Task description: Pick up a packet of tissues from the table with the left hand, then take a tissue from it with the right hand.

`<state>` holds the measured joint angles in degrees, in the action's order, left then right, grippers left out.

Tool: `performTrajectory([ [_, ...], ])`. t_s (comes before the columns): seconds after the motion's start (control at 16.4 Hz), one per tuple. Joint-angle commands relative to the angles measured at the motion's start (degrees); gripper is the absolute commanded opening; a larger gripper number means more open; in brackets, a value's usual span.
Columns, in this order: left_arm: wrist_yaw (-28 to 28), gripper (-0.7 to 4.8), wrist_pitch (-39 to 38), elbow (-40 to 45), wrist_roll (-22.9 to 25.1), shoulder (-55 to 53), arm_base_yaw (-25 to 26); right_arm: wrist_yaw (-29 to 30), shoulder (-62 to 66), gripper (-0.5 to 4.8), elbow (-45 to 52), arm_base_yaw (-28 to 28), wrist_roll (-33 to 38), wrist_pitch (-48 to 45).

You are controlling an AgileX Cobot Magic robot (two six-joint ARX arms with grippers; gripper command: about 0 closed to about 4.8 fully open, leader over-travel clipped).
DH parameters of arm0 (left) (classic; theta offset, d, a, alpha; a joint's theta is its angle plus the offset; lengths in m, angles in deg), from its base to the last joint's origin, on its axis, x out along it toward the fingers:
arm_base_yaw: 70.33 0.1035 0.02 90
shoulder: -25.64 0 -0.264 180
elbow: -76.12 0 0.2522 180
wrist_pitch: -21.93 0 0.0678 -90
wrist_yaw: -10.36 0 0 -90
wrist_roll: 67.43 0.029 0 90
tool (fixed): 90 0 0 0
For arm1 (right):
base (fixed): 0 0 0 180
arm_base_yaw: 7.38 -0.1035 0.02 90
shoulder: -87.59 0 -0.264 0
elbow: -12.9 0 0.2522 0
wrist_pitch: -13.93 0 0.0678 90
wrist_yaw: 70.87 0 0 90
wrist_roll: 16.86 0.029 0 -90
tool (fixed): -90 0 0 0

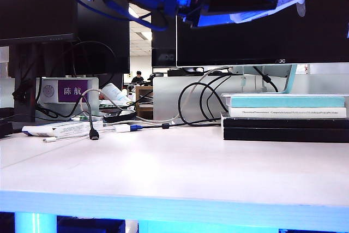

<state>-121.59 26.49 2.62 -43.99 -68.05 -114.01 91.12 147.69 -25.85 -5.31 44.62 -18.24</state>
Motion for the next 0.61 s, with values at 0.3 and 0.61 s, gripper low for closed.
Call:
performTrajectory([
  [0.3,-0.9,1.74,0.5,0.0,-1.1,0.0,-0.8,-0.4,-0.1,-0.05,-0.2,0.0,-2.9,-0.6],
  [0.61,-1.8,1.74,-9.7,0.0,3.6,0.0,-0.7,-2.9,-0.1,-0.05,-0.2,4.5,-6.1,-0.5],
])
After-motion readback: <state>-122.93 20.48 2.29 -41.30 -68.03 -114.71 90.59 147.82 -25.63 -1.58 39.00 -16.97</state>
